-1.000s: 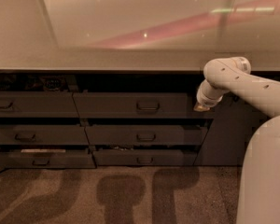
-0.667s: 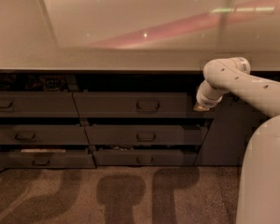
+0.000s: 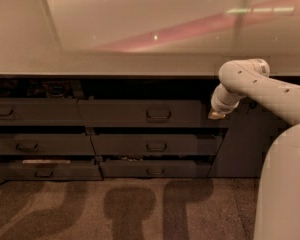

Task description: Open top drawer

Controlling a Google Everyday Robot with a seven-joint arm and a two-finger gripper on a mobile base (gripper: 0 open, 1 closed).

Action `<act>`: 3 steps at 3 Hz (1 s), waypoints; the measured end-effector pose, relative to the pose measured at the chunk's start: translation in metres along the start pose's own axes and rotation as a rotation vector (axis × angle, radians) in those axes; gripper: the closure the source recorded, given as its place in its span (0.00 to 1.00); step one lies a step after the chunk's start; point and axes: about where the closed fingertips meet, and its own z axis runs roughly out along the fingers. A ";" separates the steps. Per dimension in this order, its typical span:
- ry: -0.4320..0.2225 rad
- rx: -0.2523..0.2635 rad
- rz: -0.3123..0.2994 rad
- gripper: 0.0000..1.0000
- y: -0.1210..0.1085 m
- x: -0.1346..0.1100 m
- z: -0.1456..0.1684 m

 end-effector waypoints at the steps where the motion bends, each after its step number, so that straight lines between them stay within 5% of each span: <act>1: 0.006 0.003 -0.008 1.00 0.006 0.001 0.000; 3: 0.011 0.009 -0.018 1.00 0.013 0.001 -0.001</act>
Offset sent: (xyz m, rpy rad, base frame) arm -0.1877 0.0231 -0.1270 -0.2284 -0.1055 0.1725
